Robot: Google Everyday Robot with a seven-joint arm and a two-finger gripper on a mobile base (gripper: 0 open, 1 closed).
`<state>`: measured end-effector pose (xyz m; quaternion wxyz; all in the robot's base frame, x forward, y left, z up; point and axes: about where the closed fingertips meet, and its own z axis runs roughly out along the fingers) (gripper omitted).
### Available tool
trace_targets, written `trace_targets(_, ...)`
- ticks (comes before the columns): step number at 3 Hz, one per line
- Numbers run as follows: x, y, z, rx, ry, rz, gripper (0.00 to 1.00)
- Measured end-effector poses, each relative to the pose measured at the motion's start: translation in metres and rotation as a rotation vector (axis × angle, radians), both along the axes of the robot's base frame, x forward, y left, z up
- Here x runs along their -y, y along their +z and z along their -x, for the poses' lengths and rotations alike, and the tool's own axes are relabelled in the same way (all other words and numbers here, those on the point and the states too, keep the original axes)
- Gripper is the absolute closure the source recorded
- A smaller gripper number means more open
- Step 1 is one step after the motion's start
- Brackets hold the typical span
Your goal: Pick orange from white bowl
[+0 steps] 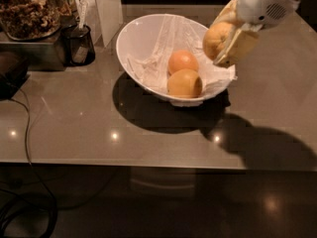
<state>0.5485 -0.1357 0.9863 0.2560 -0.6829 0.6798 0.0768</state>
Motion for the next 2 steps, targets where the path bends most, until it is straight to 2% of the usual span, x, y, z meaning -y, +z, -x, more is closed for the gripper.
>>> trace_targets(1, 0.021, 0.024, 0.0272, 0.081, -0.056, -0.097, 1.0)
trace_targets(2, 0.021, 0.024, 0.0272, 0.081, -0.056, -0.097, 1.0)
